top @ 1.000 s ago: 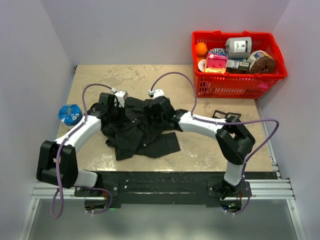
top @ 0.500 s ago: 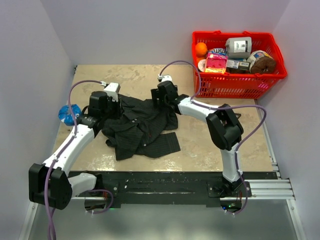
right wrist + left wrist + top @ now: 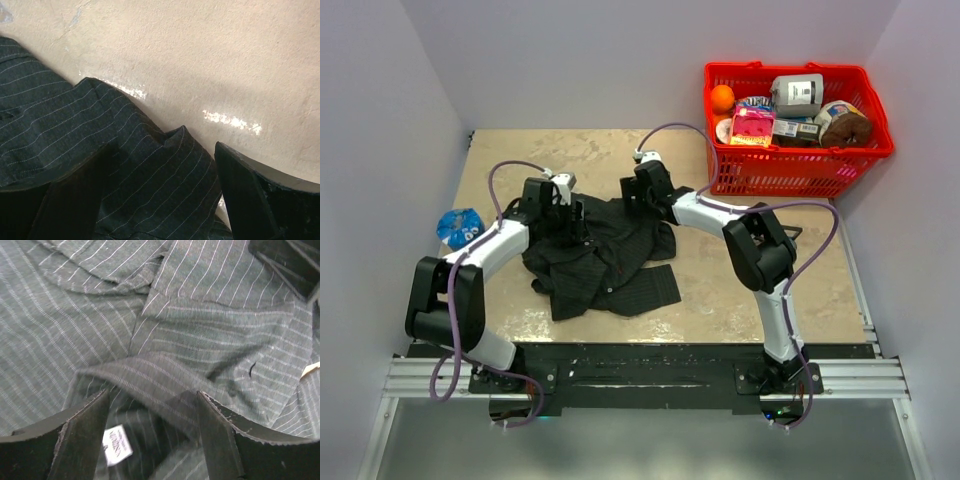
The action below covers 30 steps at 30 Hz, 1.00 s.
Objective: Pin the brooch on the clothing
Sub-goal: Pick up the crumpled clothing from the center of the board.
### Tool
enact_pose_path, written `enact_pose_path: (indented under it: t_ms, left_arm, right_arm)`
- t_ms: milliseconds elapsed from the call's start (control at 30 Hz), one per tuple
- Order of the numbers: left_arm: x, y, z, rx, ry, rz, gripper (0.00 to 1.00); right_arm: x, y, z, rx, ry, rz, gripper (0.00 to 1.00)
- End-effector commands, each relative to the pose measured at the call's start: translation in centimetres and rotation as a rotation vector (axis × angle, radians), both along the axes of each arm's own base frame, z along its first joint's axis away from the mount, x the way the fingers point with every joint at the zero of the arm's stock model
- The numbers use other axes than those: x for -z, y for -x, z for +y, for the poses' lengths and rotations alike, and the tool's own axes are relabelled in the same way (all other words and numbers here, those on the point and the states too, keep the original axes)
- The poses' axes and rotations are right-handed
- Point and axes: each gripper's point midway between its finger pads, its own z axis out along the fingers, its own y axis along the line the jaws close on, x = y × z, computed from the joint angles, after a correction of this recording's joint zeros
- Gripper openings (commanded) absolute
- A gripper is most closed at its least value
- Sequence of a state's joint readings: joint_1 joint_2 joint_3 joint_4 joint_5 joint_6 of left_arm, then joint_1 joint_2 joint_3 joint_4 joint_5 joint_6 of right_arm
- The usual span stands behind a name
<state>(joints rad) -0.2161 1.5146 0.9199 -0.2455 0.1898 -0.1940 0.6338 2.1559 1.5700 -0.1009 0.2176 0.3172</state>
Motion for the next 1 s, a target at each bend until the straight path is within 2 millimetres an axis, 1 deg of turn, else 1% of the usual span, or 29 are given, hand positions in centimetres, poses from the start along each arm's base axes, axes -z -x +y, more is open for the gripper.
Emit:
enact_pose_path:
  t_ms: [0,67,100,167,200,233,267,300,333,367,400,433,467,500,533,567,600,633,667,700,733,767,800,833,867,900,933,967]
  left_arm:
    - [-1.3,-2.1,-1.6,0.008,0.101,-0.024,0.70]
    - [-0.6,-2.1,-1.7,-0.006,0.124,-0.008,0.67]
    - [-0.3,-1.9,-1.8,-0.006,0.135,0.002,0.63]
    - [-0.2,-2.0,-1.9,-0.013,0.153,-0.001,0.57]
    - [-0.1,-1.9,-2.0,-0.009,0.162,0.002,0.46]
    - [-0.2,-2.1,-2.0,-0.013,0.169,-0.006,0.40]
    - [-0.3,-2.1,-2.0,-0.016,0.173,-0.014,0.32]
    - [-0.4,-2.1,-1.8,-0.020,0.169,-0.023,0.18]
    - [-0.8,-2.3,-1.6,-0.028,0.171,-0.041,0.11]
    - [-1.7,-2.5,-1.4,-0.039,0.166,-0.073,0.02]
    - [-2.3,-2.7,-0.7,-0.066,0.144,-0.103,0.00]
    - [-3.0,-2.9,-0.2,-0.077,0.128,-0.138,0.00]
    - [-5.0,-3.1,0.3,-0.091,0.115,-0.203,0.00]
    - [-5.7,-3.2,1.4,-0.130,0.077,-0.244,0.00]
    - [-6.8,-3.3,2.0,-0.141,0.054,-0.295,0.00]
    - [-9.1,-3.1,2.6,-0.160,0.043,-0.368,0.00]
    - [-9.9,-2.9,3.6,-0.196,0.011,-0.405,0.00]
    - [-10.9,-2.7,4.1,-0.198,-0.010,-0.443,0.00]
    - [-12.9,-2.2,4.9,-0.226,-0.023,-0.505,0.00]
    - [-14.6,-2.4,5.6,-0.252,-0.042,-0.575,0.00]
    - [-16.5,-1.7,6.1,-0.263,-0.045,-0.636,0.00]
    - [-17.6,-1.4,6.4,-0.267,-0.051,-0.674,0.00]
    - [-18.6,-1.1,6.6,-0.273,-0.055,-0.713,0.00]
    - [-20.5,-0.4,7.1,-0.278,-0.062,-0.774,0.00]
    - [-21.5,0.0,7.4,-0.287,-0.067,-0.807,0.00]
    - [-22.7,0.4,7.9,-0.299,-0.088,-0.849,0.00]
    - [-24.4,1.2,8.3,-0.311,-0.093,-0.903,0.00]
    - [-25.5,1.6,8.7,-0.321,-0.103,-0.935,0.00]
  right_arm:
    - [-0.8,-0.1,0.7,-0.008,-0.054,-0.013,0.87]
    - [-0.4,-0.1,0.9,-0.012,-0.061,-0.010,0.85]
    - [0.1,0.0,1.0,-0.015,-0.058,-0.001,0.84]
    - [0.1,-0.1,1.1,-0.018,-0.061,-0.002,0.78]
    - [0.2,-0.1,1.2,-0.021,-0.062,-0.002,0.72]
    - [0.2,-0.1,1.1,-0.020,-0.061,-0.002,0.67]
    - [0.0,-0.2,1.1,-0.022,-0.062,-0.006,0.61]
    - [-0.2,-0.1,1.2,-0.029,-0.066,-0.010,0.55]
    - [-0.7,-0.1,1.3,-0.037,-0.069,-0.020,0.45]
    - [-1.1,-0.1,1.4,-0.047,-0.073,-0.025,0.38]
    - [-1.4,-0.1,1.4,-0.050,-0.074,-0.027,0.29]
    - [-2.0,-0.2,1.3,-0.051,-0.075,-0.035,0.12]
    - [-3.3,-0.1,1.1,-0.050,-0.079,-0.050,0.05]
    - [-4.3,0.0,1.0,-0.050,-0.082,-0.064,0.00]
    - [-5.0,0.1,0.8,-0.051,-0.077,-0.072,0.00]
    - [-7.4,0.3,0.5,-0.048,-0.094,-0.108,0.00]
    - [-8.7,0.4,0.0,-0.034,-0.090,-0.132,0.00]
    - [-9.8,0.7,-0.3,-0.038,-0.084,-0.152,0.00]
    - [-12.8,1.2,-0.8,-0.035,-0.106,-0.196,0.00]
    - [-14.1,1.5,-1.2,-0.031,-0.107,-0.219,0.00]
    - [-15.7,2.0,-1.5,-0.036,-0.106,-0.247,0.00]
    - [-16.8,2.5,-1.8,-0.034,-0.104,-0.268,0.00]
    - [-20.0,3.3,-2.4,-0.030,-0.127,-0.323,0.00]
    - [-21.5,4.0,-2.5,-0.028,-0.109,-0.362,0.00]
    - [-22.5,4.7,-2.6,-0.026,-0.104,-0.387,0.00]
    - [-25.4,5.9,-3.2,-0.018,-0.123,-0.443,0.00]
    - [-26.8,6.8,-3.0,-0.010,-0.104,-0.483,0.00]
    - [-28.3,7.6,-3.2,-0.004,-0.112,-0.520,0.00]
